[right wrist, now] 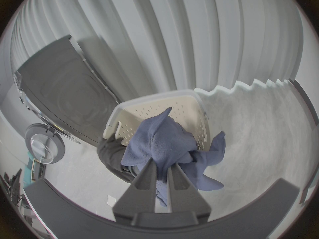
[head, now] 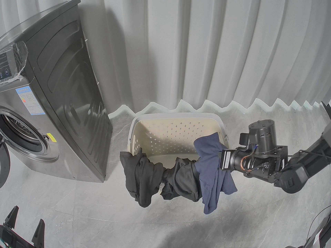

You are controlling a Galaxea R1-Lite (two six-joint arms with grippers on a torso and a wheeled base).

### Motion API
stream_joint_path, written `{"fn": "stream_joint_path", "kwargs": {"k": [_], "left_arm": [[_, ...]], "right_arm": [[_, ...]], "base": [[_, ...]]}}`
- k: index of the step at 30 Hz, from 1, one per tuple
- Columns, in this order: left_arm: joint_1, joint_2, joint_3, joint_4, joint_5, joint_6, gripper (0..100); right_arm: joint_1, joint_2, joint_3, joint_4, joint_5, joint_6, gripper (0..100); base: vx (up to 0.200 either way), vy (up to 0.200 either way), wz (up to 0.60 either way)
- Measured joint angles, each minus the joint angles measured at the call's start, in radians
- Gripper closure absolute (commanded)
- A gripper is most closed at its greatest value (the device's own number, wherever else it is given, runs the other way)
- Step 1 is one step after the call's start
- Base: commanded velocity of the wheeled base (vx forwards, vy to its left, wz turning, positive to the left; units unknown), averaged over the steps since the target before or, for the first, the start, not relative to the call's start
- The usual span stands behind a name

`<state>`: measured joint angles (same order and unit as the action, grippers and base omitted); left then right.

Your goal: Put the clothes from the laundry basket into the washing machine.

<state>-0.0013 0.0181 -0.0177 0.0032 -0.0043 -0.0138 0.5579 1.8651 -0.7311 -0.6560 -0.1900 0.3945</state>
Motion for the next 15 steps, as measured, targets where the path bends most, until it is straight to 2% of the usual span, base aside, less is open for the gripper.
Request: {"fn": "stream_joint_path", "kwargs": {"k": [7,11,15], "left_arm": [[0.0,0.0,0.0,0.0,0.0,-0.001,0],[0.0,0.0,0.0,0.0,0.0,-0.001,0],[0.0,0.0,0.0,0.0,0.0,-0.001,0]], "right_arm": [[0.035,-0.216,0.05,-0.001,0.009,-0.047,100],[0.048,-0.333,0.069,-0.007,0.039,-0.088,100],[0.049,-0.411,0.086,-0.078,0.065,-0.124,100]], "base": [[0.0,0.0,0.0],[0.0,0.0,0.0],[0.0,0.0,0.0]]}}
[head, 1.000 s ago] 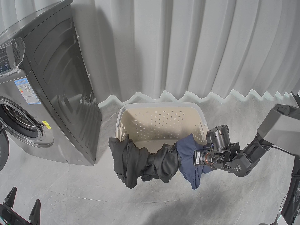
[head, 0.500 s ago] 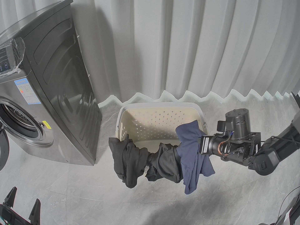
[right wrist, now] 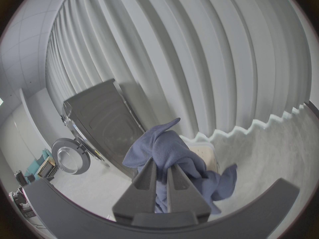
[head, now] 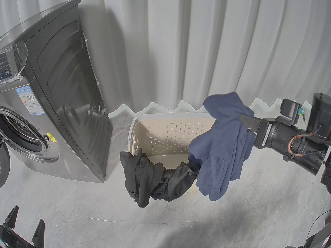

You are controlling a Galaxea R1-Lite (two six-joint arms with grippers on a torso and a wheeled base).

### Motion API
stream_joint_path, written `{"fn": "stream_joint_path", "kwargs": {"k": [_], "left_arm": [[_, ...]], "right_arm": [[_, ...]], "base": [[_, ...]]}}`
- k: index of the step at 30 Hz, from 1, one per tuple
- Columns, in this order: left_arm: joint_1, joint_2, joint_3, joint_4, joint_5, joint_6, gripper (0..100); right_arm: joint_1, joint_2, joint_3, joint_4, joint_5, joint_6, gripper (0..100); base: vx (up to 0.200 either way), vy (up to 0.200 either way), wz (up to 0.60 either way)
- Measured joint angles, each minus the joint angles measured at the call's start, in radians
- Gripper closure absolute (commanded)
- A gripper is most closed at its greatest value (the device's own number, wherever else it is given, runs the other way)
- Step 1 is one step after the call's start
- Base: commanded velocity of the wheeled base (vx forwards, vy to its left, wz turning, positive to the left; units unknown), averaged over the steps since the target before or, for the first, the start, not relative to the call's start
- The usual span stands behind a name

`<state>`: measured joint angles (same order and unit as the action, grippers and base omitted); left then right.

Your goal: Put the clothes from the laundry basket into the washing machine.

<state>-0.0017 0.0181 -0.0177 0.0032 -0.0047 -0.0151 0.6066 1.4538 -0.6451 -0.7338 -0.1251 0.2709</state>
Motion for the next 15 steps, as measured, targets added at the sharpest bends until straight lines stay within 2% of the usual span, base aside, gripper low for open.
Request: {"fn": "stream_joint_path", "kwargs": {"k": [6,12,15], "left_arm": [[0.0,0.0,0.0,0.0,-0.001,-0.004,0],[0.0,0.0,0.0,0.0,-0.001,-0.008,0],[0.0,0.0,0.0,0.0,-0.001,-0.008,0]], "right_arm": [[-0.004,-0.041,0.034,-0.139,0.008,-0.053,100],[-0.009,-0.053,0.051,-0.152,0.004,-0.067,100],[-0.011,-0.058,0.054,-0.152,-0.003,-0.069,100]], "base": [[0.0,0.0,0.0],[0.0,0.0,0.0],[-0.2,0.0,0.0]]}}
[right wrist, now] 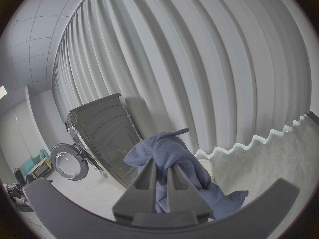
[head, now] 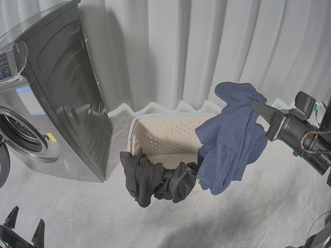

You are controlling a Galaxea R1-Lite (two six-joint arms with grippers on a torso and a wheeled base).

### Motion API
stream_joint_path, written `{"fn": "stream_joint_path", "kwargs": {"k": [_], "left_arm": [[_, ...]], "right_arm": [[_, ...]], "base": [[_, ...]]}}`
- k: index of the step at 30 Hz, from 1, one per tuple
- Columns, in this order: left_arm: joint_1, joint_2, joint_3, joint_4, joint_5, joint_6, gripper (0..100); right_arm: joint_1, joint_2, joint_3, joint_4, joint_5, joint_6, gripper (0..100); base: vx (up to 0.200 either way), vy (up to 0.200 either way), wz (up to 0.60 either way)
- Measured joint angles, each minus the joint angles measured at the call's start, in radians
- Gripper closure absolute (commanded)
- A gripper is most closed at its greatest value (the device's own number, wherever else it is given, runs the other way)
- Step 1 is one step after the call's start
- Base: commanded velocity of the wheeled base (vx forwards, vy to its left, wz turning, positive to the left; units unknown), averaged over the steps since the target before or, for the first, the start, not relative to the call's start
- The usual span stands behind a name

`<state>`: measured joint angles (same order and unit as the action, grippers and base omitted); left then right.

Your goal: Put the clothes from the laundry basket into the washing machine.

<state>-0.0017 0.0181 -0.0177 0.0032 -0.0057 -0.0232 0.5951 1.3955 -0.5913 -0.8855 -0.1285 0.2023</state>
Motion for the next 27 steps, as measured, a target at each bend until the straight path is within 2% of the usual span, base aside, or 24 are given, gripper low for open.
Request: {"fn": "stream_joint_path", "kwargs": {"k": [3,8,12,27], "left_arm": [[0.0,0.0,0.0,0.0,0.0,-0.001,0],[0.0,0.0,0.0,0.0,0.002,-0.001,0],[0.0,0.0,0.0,0.0,0.0,-0.001,0],[0.0,0.0,0.0,0.0,-0.002,-0.001,0]], "right_arm": [[-0.002,-0.004,0.001,0.0,-0.008,-0.015,100],[-0.012,-0.007,0.009,0.0,-0.057,-0.041,100],[-0.014,-0.017,0.03,0.0,-0.066,-0.058,100],[-0.017,-0.062,0.035,-0.024,-0.053,-0.061,100]], "base": [[-0.2,0.0,0.0],[0.0,0.0,0.0],[0.0,0.0,0.0],[0.0,0.2,0.0]]}}
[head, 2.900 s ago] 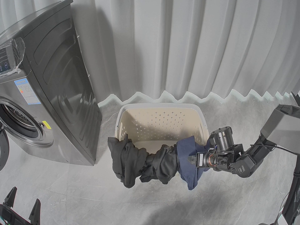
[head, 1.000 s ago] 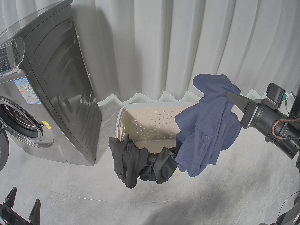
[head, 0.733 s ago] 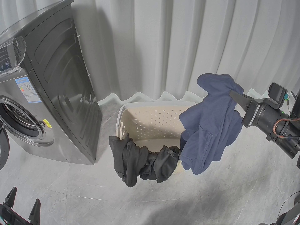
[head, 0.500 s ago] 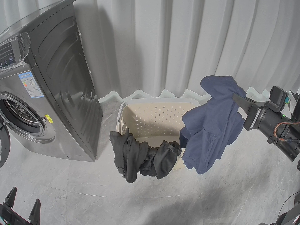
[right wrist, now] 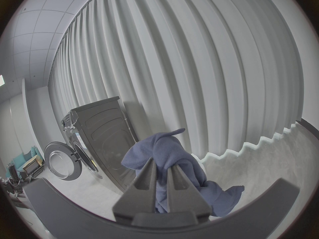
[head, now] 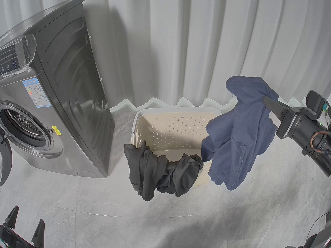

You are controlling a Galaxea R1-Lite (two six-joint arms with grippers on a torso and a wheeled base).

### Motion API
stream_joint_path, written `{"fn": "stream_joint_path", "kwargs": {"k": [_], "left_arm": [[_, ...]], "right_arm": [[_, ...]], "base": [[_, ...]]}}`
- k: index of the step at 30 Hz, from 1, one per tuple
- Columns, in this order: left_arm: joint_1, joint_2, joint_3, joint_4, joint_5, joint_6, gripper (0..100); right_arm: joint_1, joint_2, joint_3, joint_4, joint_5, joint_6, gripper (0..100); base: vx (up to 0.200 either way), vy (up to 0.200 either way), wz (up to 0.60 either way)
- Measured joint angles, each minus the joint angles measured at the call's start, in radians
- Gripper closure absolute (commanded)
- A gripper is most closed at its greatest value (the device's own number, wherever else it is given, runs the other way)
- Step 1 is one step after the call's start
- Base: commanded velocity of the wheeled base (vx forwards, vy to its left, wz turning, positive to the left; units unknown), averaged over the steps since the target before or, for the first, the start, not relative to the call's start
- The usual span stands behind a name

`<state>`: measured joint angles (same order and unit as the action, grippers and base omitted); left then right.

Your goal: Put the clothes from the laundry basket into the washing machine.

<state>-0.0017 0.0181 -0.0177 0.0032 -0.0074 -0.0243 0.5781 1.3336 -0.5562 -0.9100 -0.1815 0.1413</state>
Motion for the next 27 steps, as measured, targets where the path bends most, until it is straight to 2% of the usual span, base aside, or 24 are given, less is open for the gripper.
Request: {"fn": "stream_joint_path", "kwargs": {"k": [18,27], "left_arm": [[0.0,0.0,0.0,0.0,0.001,0.0,0],[0.0,0.0,0.0,0.0,0.0,0.0,0]], "right_arm": [[0.002,-0.005,-0.002,-0.001,0.017,-0.005,100],[0.001,-0.004,-0.003,-0.002,0.018,-0.005,100]], "base": [[0.0,0.2,0.0],[0.0,0.0,0.0]]}}
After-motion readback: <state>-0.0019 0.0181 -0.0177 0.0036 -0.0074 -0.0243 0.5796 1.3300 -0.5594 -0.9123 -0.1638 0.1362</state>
